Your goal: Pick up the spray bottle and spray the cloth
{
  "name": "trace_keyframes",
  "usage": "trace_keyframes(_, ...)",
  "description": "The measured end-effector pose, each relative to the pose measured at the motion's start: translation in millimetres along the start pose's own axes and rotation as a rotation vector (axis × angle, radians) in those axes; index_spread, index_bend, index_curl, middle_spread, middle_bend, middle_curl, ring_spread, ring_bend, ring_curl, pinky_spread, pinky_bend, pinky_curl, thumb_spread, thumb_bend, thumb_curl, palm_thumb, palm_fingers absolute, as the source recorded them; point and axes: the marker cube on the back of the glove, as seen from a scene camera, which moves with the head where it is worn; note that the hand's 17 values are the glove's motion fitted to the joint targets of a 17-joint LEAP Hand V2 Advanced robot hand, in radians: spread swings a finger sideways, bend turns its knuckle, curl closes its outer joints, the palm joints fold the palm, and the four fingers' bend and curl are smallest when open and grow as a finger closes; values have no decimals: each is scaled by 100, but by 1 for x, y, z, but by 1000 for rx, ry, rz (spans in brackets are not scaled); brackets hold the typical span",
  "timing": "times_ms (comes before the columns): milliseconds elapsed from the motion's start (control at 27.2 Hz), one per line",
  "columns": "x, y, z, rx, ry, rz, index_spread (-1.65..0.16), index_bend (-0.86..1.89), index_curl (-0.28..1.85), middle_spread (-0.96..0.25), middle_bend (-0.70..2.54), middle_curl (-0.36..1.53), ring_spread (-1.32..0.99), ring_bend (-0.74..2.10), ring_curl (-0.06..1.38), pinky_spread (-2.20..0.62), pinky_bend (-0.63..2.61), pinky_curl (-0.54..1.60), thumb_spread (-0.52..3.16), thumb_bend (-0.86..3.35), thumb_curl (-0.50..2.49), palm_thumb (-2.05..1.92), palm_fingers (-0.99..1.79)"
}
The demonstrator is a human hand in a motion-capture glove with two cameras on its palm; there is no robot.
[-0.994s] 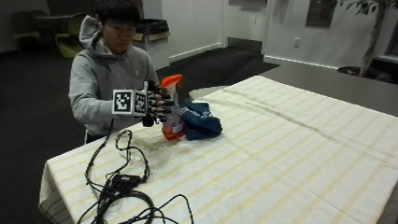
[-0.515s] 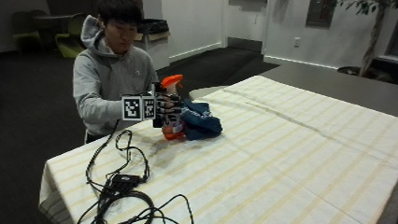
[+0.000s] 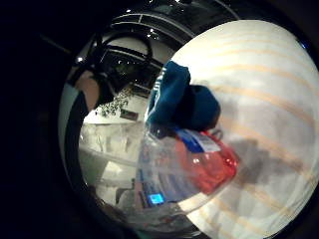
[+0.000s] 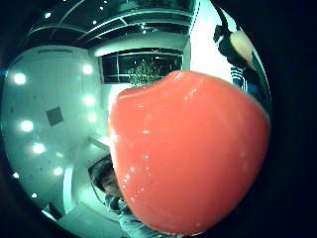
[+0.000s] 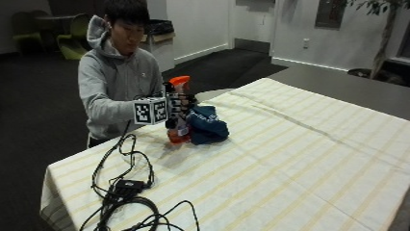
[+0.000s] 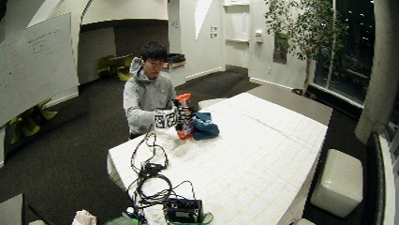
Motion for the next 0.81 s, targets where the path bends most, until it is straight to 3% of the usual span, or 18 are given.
trace_keyframes(405,-10,-16,16,1,125,60,-23,26,36,-10,47,43,-14,52,37,-14,36,31,54,-3,50,97,134)
trace_keyframes(810,-20,-29,33,-44,257,84,-24,34,44,-11,53,47,-16,54,40,-20,33,33,34,-3,59,97,137)
